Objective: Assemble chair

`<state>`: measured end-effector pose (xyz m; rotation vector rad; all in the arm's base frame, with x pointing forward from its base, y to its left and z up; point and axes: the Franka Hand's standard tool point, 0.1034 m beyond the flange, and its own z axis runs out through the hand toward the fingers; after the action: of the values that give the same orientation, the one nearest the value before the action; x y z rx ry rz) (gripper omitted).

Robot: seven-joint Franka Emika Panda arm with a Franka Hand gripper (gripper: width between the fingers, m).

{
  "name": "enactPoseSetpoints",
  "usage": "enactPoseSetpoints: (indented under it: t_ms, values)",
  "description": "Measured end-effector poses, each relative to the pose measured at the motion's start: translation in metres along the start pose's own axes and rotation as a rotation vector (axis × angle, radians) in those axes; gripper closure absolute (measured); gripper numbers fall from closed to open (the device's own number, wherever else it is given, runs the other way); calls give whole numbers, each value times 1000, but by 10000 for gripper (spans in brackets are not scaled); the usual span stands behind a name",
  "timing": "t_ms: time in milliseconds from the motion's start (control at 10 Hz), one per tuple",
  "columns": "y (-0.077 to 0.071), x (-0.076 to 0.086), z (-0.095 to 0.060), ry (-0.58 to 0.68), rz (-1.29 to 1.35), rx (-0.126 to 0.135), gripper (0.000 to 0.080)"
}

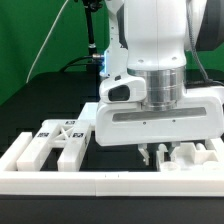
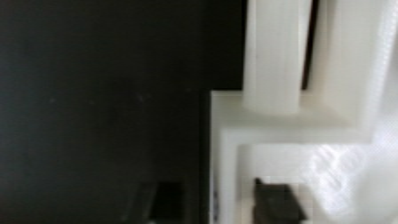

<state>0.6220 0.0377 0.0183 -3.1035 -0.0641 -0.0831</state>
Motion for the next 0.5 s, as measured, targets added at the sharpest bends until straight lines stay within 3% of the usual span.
enactPoseSetpoints:
  t_ms: [200,300,500]
  values:
    - [0,0,0,0,0,0,259]
    - [0,0,0,0,0,0,259]
    - [0,0,0,0,0,0,156]
